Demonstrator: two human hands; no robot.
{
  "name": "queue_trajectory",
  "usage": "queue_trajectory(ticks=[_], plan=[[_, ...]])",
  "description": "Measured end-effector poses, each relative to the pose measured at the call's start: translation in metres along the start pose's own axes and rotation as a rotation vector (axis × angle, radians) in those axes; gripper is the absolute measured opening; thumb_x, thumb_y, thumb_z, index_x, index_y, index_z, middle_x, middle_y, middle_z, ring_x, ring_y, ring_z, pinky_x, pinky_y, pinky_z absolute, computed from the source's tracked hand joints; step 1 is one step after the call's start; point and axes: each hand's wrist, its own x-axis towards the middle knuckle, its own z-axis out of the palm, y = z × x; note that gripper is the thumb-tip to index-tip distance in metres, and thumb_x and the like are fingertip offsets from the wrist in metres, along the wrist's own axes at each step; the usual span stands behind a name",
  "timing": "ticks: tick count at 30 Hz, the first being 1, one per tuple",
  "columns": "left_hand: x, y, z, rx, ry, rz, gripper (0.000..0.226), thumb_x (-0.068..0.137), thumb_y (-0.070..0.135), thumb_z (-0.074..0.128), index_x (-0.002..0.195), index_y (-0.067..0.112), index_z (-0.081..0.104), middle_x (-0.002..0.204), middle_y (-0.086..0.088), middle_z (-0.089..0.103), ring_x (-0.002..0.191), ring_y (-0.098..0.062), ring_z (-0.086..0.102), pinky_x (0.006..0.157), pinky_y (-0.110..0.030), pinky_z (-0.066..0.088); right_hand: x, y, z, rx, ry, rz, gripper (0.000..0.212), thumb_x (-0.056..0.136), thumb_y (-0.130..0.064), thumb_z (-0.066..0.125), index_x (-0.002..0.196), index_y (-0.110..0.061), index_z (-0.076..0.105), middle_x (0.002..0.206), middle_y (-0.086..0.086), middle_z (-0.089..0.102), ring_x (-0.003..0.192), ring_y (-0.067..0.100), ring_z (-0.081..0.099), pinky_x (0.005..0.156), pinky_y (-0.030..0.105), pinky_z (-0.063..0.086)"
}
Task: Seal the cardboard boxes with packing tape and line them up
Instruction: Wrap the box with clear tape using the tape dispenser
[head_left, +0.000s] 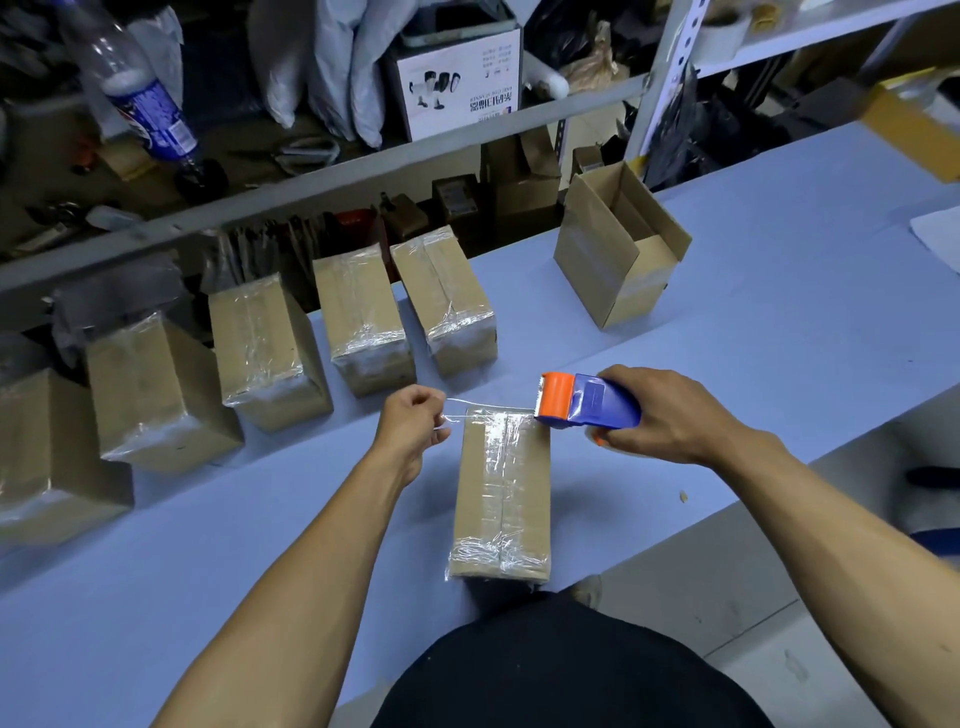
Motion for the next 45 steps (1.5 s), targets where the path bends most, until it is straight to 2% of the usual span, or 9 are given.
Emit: queue_trajectory(ticks=[8,14,17,21,24,29,37,41,45], plan=[[0.007,-0.027,0.031,0.051,0.064,0.092,0.019,0.099,0.008,0.054,0.081,0.013,0.059,0.070,-0.004,0.052,0.062,-0.014,0.045,0.060,-0.027,0.041,-0.007,0.011,0.018,0.097,-0.029,0.073,0.036,0.076,-0.047,0.072,0.105,-0.036,0.052,0.088,-0.017,0.062,0.077,0.007,0.057,0.064,0.026,0.047],[0.023,-0.043,0.039,0.014,-0.005,-0.113,0.022,0.094,0.034,0.063,0.086,0.013,0.063,0.081,-0.012,0.062,0.069,-0.022,0.054,0.067,-0.033,0.046,-0.008,0.017,0.027,0.150,-0.024,0.080,0.036,0.077,-0.045,0.072,0.106,-0.034,0.053,0.087,-0.015,0.062,0.074,0.006,0.056,0.065,0.028,0.048],[0.024,-0.035,0.032,0.102,0.025,-0.274,0.073,0.074,0.052,0.074,0.132,0.017,0.048,0.116,-0.015,0.066,0.098,-0.033,0.067,0.079,-0.042,0.055,-0.008,0.016,0.030,0.145,-0.027,0.089,0.035,0.076,-0.044,0.071,0.103,-0.031,0.053,0.086,-0.012,0.063,0.075,0.012,0.058,0.066,0.032,0.050],[-0.008,-0.012,0.037,0.470,0.306,0.333,0.052,0.096,0.030,0.058,0.142,0.010,0.044,0.136,-0.011,0.053,0.125,-0.030,0.051,0.100,-0.035,0.039,-0.007,0.010,0.038,0.177,-0.016,0.070,0.035,0.077,-0.043,0.070,0.102,-0.027,0.051,0.085,-0.008,0.063,0.075,0.017,0.058,0.064,0.034,0.049],[-0.029,-0.017,0.044,0.937,-0.036,0.795,0.074,0.093,0.051,0.043,0.150,0.004,0.035,0.156,-0.011,0.035,0.147,-0.027,0.026,0.120,-0.039,0.016,0.004,0.000,0.045,0.122,-0.016,0.042,0.037,0.078,-0.046,0.067,0.099,-0.023,0.047,0.091,-0.003,0.058,0.076,0.023,0.057,0.063,0.037,0.047],[-0.030,-0.033,0.040,1.374,-0.245,0.793,0.103,0.078,0.077,0.014,0.156,0.012,-0.002,0.157,0.001,-0.019,0.144,-0.012,-0.024,0.110,-0.024,-0.029,0.015,-0.005,0.053,0.063,-0.052,0.012,0.038,0.082,-0.047,0.064,0.094,-0.020,0.041,0.092,-0.001,0.052,0.075,0.029,0.056,0.061,0.036,0.042],[-0.033,-0.035,0.049,1.446,-0.218,0.728,0.088,0.082,0.056,0.009,0.157,0.011,-0.002,0.163,-0.003,-0.014,0.148,-0.015,-0.020,0.120,-0.037,-0.014,-0.019,0.031,0.053,0.291,-0.114,0.043,0.030,0.082,-0.054,0.063,0.097,-0.037,0.045,0.088,-0.013,0.056,0.076,0.010,0.056,0.066,0.029,0.046],[-0.034,-0.036,0.053,1.418,-0.198,0.770,0.087,0.083,0.054,0.014,0.157,0.009,0.006,0.165,-0.005,-0.005,0.148,-0.014,-0.018,0.118,-0.036,-0.016,-0.023,0.038,0.049,0.082,-0.142,0.089,0.069,0.087,-0.065,0.053,0.148,-0.040,0.029,0.117,-0.012,0.051,0.102,0.016,0.058,0.077,0.033,0.045],[-0.035,-0.038,0.054,1.428,-0.188,0.760,0.087,0.082,0.053,0.015,0.157,0.009,0.006,0.165,-0.005,-0.004,0.147,-0.013,-0.018,0.118,-0.037,-0.014,-0.010,0.018,0.042,-0.054,-0.111,0.089,0.076,0.089,-0.056,0.053,0.155,-0.038,0.020,0.119,-0.004,0.047,0.106,0.020,0.057,0.074,0.032,0.043]])
